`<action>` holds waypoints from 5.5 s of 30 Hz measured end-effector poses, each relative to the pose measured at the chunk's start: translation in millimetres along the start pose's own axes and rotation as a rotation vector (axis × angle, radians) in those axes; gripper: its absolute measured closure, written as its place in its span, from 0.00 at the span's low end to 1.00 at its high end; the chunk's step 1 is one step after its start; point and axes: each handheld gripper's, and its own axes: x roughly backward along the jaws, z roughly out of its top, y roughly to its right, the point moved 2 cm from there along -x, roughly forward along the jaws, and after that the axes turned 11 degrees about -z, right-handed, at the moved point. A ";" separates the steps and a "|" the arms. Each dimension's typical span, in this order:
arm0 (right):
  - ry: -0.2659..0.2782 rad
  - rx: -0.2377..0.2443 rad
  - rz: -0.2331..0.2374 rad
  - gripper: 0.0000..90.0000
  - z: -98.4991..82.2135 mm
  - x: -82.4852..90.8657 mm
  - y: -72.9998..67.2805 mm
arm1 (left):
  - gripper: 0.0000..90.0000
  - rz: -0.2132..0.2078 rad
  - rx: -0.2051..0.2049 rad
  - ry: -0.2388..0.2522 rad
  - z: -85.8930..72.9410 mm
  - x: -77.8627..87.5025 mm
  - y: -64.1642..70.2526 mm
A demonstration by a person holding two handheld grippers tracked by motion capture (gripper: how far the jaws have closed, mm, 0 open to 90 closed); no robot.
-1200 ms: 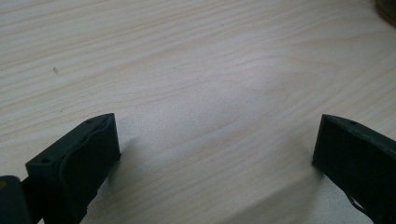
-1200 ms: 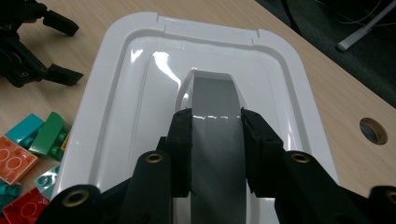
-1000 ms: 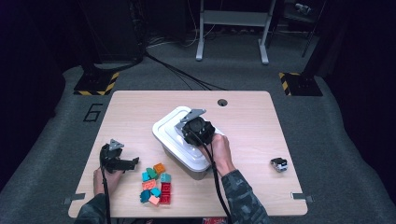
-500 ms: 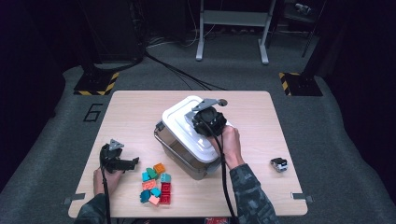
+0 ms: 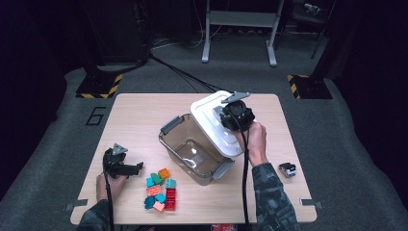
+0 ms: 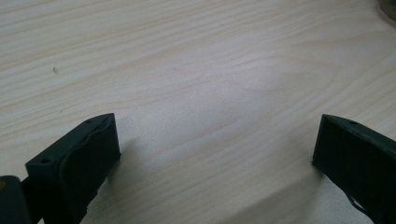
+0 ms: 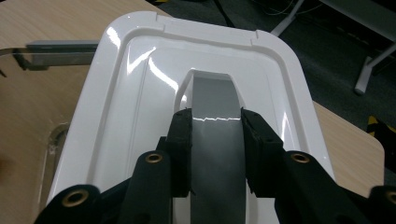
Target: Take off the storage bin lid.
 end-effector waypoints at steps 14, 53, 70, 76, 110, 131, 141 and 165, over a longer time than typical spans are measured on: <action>-0.037 -0.115 -0.124 0.74 -18.0 -17.6 48.0 | 0.00 0.000 0.000 0.000 0.0 0.0 0.0; -0.287 -0.388 -0.242 0.74 -128.7 -119.8 58.7 | 0.00 -0.001 0.000 -0.003 0.1 0.2 0.0; -0.327 -0.345 -0.238 0.65 -134.7 -128.8 50.9 | 0.00 -0.001 -0.001 -0.003 0.1 0.2 0.0; -0.330 -0.349 -0.230 0.49 -133.8 -124.7 53.0 | 0.00 0.000 0.000 0.000 0.0 0.0 0.0; -0.275 -0.263 -0.052 0.00 -198.1 -19.6 97.1 | 0.00 0.000 -0.001 0.000 0.0 0.0 0.1; -0.249 -0.370 -0.053 0.32 -258.9 -7.0 113.3 | 0.01 -0.005 -0.002 -0.006 0.2 0.6 -0.1; -0.202 -0.395 -0.064 0.50 -269.4 -5.2 116.5 | 0.01 -0.001 -0.002 -0.002 0.1 0.2 0.0; -0.129 -0.437 -0.061 0.53 -267.1 5.3 123.1 | 0.01 -0.001 -0.002 -0.002 0.1 0.2 0.0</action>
